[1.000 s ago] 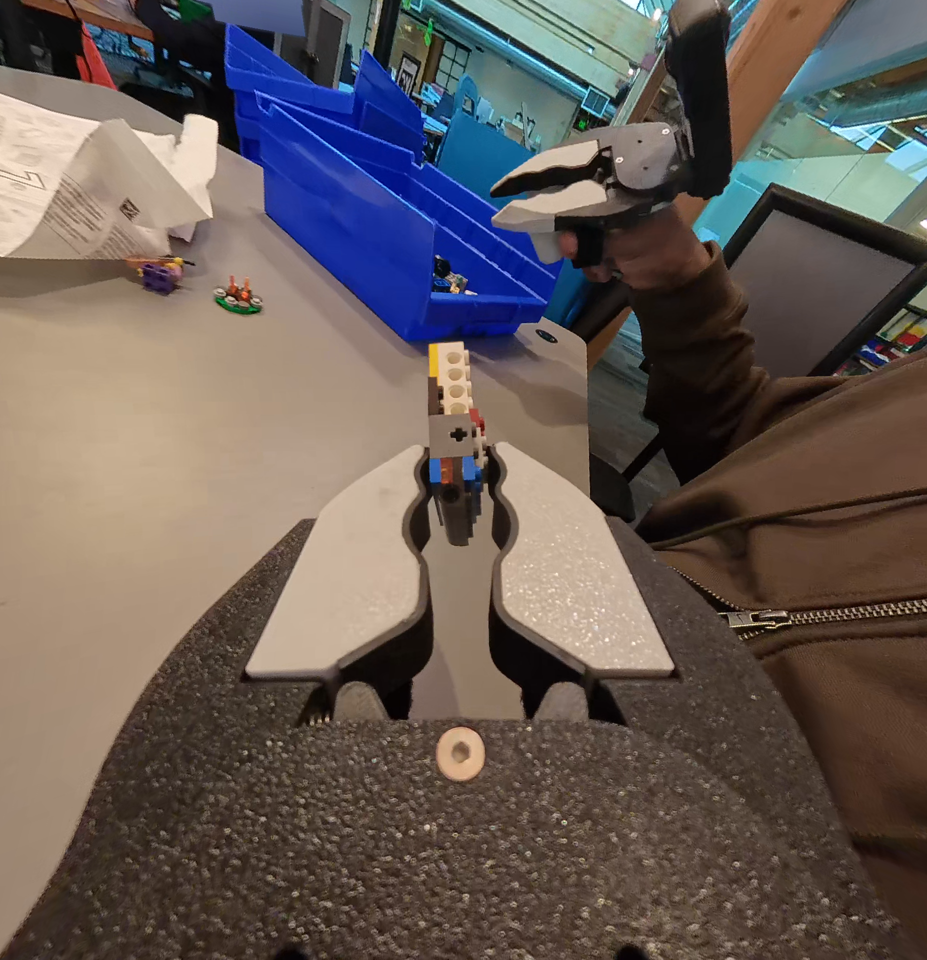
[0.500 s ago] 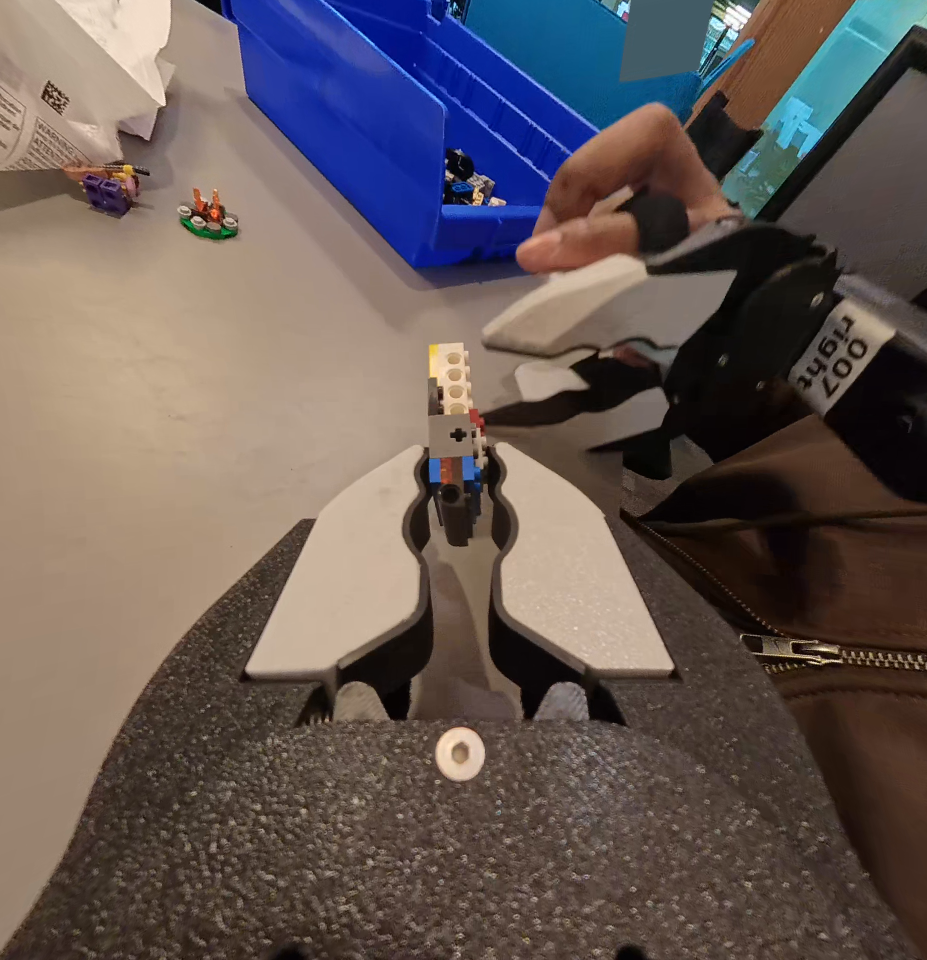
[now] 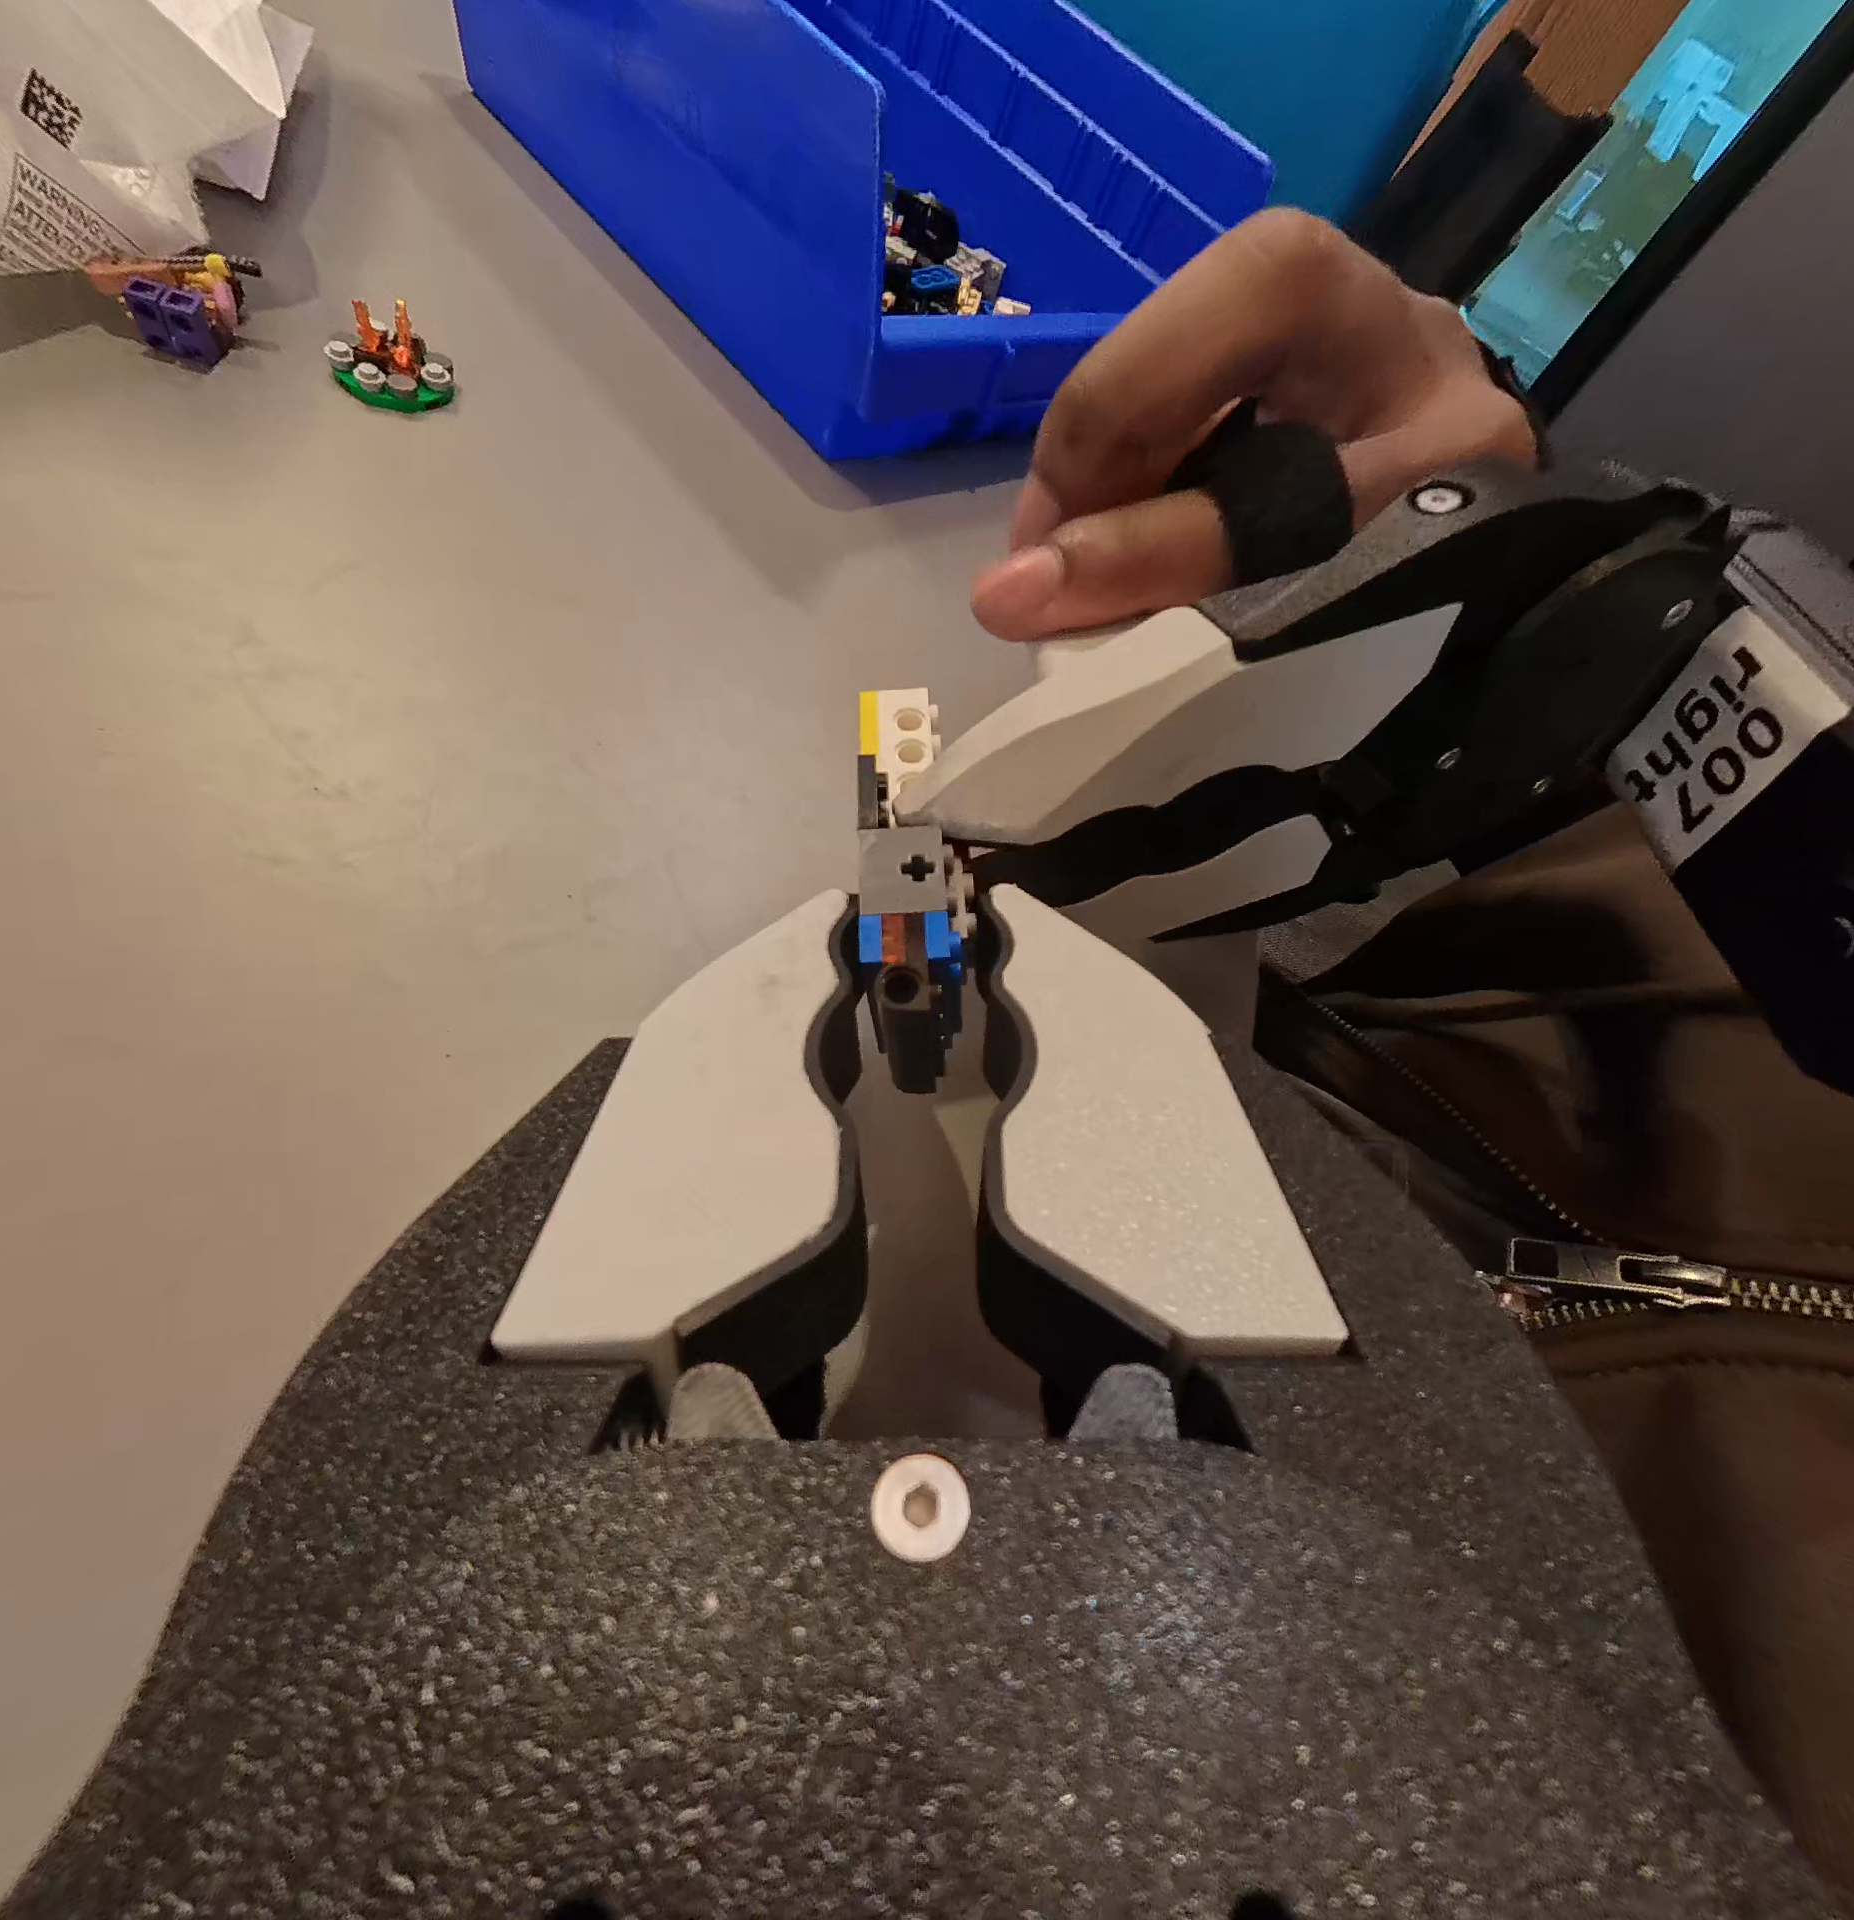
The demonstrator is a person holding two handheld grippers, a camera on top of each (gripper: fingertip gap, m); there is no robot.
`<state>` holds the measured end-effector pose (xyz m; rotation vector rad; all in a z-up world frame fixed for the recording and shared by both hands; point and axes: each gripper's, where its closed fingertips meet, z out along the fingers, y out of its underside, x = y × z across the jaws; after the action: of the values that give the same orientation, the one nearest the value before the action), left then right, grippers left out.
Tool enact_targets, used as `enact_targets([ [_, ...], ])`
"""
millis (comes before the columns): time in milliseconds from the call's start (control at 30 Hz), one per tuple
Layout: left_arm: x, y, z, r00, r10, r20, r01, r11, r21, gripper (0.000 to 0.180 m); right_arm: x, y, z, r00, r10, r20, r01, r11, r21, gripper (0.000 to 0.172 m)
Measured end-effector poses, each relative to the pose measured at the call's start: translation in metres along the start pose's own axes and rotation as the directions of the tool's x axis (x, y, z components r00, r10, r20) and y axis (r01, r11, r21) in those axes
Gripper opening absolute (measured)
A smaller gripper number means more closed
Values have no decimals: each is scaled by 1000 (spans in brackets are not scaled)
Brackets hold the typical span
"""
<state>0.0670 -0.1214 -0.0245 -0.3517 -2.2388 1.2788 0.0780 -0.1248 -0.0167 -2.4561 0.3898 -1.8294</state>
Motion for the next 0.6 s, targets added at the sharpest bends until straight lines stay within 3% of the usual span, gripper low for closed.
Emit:
enact_targets([
  [233, 1, -3, -1, 998, -43, -53, 44, 999, 22, 18, 2, 0, -5, 995, -19, -97, 20, 1000, 11, 17],
  [333, -30, -8, -14, 993, -68, 99, 61, 996, 69, 19, 1, -3, -13, 988, -46, -145, 52, 998, 35, 16],
  [400, -23, -11, -22, 995, -95, -8, 95, 989, 112, 18, -1, 0, -17, 990, -11, -143, 16, 999, 31, 16],
  [500, -23, -12, -26, 995, -101, -24, 104, 986, 132, 18, 12, 24, -23, 979, 28, -200, -38, 998, -45, 17],
  [600, -18, -14, -26, 994, -99, -55, 106, 984, 140, 19, 52, 76, -49, 936, 98, -339, -165, 970, -177, 16],
])
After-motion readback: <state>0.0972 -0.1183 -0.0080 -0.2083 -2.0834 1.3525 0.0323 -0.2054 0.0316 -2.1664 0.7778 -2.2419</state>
